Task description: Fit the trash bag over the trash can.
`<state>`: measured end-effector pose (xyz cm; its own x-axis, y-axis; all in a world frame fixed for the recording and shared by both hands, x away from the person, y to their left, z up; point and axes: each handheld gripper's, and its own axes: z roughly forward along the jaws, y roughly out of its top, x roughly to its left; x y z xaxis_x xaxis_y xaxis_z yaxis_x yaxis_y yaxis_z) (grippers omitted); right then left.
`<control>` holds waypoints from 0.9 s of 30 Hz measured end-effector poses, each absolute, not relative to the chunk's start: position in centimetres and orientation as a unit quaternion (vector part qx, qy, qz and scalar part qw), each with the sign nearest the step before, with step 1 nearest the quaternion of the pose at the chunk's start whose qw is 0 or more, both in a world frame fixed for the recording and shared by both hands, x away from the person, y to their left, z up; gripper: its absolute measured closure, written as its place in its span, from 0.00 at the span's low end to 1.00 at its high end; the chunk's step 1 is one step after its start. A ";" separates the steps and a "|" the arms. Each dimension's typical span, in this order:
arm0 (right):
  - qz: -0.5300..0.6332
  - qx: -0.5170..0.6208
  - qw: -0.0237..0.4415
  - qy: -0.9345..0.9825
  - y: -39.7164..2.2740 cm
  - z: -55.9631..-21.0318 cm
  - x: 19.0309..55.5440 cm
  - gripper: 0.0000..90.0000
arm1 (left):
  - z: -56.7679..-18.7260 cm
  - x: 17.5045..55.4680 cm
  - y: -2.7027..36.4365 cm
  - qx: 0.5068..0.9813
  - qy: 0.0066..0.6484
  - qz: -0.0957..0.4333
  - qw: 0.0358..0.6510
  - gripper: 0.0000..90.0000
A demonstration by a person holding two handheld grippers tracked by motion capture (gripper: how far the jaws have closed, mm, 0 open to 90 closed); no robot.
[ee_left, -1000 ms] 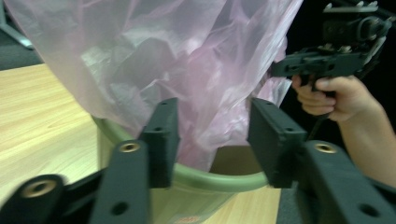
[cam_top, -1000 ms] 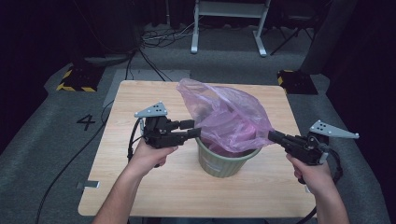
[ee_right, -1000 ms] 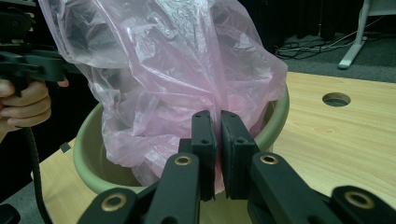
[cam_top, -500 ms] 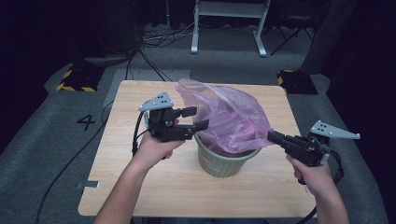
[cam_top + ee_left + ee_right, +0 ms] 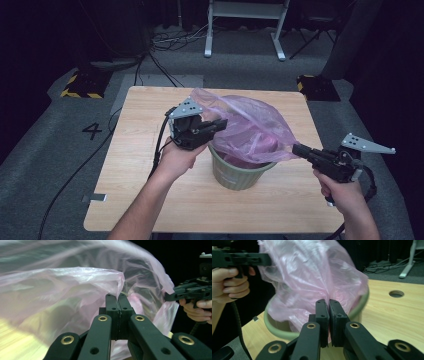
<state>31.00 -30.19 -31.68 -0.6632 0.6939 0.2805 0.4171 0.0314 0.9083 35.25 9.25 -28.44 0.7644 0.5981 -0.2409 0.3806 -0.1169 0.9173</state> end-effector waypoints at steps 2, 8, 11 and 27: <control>0.575 0.396 0.121 0.706 -30.8 -31.8 30.7 0.96 | -28.6 34.8 10.3 0.736 0.340 0.088 0.578 1.00; 0.578 0.400 0.124 0.700 -32.3 -31.8 29.4 0.96 | -29.8 33.1 12.8 0.736 0.356 0.066 0.572 1.00; 0.576 0.405 0.127 0.699 -32.8 -32.1 28.8 0.96 | -30.9 32.4 14.0 0.731 0.366 0.059 0.573 1.00; 0.534 0.442 0.110 0.712 -33.2 -37.1 27.6 0.97 | -39.3 32.5 16.9 0.726 0.432 0.025 0.535 1.00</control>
<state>27.56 -33.24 -37.07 -0.5850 0.7468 0.3162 0.5121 0.0378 0.8581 32.50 16.91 -39.33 0.6260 0.6529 -0.4264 0.6002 -0.0544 0.7980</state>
